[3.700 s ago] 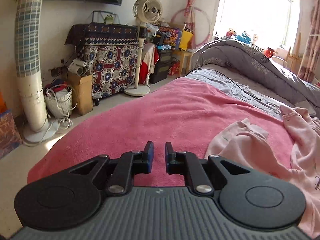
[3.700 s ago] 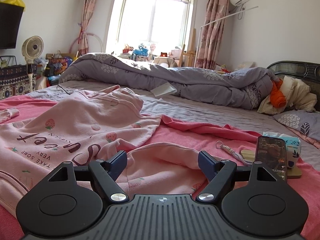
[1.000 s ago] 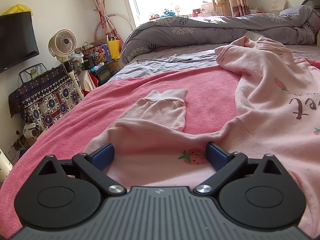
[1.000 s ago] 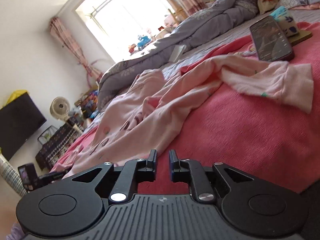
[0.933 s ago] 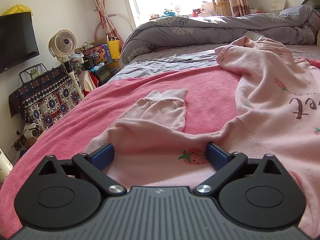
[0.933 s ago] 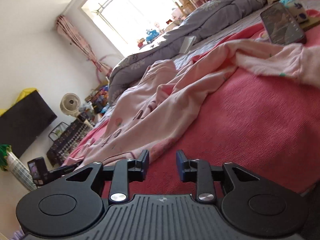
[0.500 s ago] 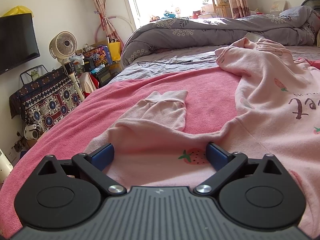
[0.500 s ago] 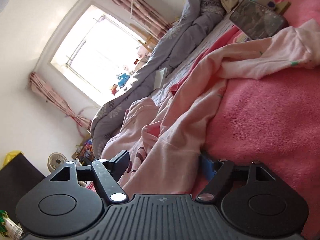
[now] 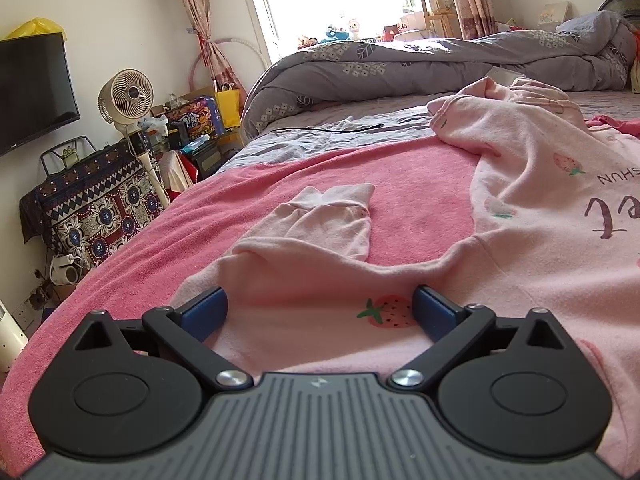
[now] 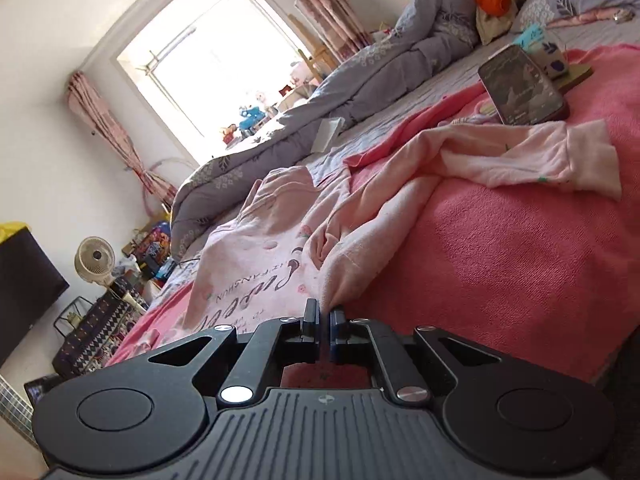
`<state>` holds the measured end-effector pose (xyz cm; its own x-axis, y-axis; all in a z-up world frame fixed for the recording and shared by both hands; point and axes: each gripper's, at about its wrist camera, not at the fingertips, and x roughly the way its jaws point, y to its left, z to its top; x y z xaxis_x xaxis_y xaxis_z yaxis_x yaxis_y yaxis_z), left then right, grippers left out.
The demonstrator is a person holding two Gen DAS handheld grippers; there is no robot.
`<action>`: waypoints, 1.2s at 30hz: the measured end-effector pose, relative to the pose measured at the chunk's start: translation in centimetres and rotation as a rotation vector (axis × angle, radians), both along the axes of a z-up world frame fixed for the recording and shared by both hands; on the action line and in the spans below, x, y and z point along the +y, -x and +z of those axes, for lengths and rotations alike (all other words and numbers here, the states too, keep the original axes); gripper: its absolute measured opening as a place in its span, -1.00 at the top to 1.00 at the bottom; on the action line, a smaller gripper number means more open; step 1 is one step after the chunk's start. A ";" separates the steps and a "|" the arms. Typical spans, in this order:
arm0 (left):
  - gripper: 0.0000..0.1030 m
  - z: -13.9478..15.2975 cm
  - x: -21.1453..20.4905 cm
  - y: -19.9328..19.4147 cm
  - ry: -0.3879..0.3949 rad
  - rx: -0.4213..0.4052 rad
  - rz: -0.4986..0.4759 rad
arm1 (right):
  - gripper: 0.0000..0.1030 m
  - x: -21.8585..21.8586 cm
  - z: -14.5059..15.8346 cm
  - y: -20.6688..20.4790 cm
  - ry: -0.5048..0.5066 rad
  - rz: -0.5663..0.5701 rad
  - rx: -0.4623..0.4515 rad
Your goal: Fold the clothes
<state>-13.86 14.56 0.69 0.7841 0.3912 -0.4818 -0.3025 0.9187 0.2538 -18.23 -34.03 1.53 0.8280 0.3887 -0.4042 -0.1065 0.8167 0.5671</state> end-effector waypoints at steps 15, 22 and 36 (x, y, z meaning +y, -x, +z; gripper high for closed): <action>-1.00 8.5 1.0 -2.6 -0.003 -0.109 -0.152 | 0.06 -1.9 7.1 -3.7 0.282 0.210 -0.065; -0.99 6.5 2.5 -20.1 0.377 -0.027 -0.151 | -0.17 4.7 8.3 -19.7 0.476 0.221 -0.206; -0.93 -1.1 -1.7 -34.0 0.280 0.125 -0.107 | 0.22 11.9 -3.3 -39.3 0.541 0.210 0.042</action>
